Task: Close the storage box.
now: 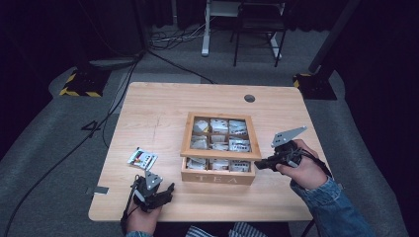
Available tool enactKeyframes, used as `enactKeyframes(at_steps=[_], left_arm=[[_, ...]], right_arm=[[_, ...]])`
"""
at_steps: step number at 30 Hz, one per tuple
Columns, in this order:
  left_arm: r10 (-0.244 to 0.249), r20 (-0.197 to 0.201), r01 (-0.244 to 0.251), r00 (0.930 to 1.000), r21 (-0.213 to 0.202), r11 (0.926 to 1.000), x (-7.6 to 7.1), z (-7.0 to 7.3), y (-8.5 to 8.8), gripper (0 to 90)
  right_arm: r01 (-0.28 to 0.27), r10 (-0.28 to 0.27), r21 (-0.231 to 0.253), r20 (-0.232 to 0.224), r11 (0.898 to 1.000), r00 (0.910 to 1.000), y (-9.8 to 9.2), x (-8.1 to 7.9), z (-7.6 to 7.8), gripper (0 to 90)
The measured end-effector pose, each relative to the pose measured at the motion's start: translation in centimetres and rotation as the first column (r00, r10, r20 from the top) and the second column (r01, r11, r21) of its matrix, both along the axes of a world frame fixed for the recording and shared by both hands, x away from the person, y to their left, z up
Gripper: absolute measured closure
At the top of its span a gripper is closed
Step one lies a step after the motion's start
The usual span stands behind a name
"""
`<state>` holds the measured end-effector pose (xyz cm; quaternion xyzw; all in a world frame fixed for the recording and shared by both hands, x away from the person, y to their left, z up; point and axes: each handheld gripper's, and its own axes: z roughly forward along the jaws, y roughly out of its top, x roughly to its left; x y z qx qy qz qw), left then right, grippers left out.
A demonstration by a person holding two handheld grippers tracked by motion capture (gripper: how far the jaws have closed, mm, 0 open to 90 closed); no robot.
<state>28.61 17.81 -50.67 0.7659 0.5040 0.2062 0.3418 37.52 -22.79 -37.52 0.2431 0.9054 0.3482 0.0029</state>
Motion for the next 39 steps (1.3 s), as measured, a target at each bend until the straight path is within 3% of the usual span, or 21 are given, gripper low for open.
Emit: enactKeyframes(at_steps=[22,33,36,39], left_arm=[[-0.003,-0.001,0.003,1.0000,0.005,1.0000,0.0,0.0,0.0,31.8],[-0.003,0.000,0.003,1.0000,0.006,1.0000,0.0,0.0,0.0,31.8],[-0.003,-0.001,0.003,1.0000,0.006,1.0000,0.0,0.0,0.0,31.8],[-0.003,-0.001,0.003,1.0000,0.006,1.0000,0.0,0.0,0.0,31.8]], right_arm=[[-0.036,0.024,-0.134,-0.088,0.990,0.9958,0.8,0.0,-1.4,90.0],[-0.056,0.032,-0.191,-0.128,0.980,0.9913,1.1,0.2,-2.3,90.0],[-0.063,0.027,-0.222,-0.162,0.973,0.9864,1.0,0.4,-2.6,90.0],[-0.064,0.030,-0.204,-0.165,0.977,0.9858,0.7,0.4,-2.1,90.0]])
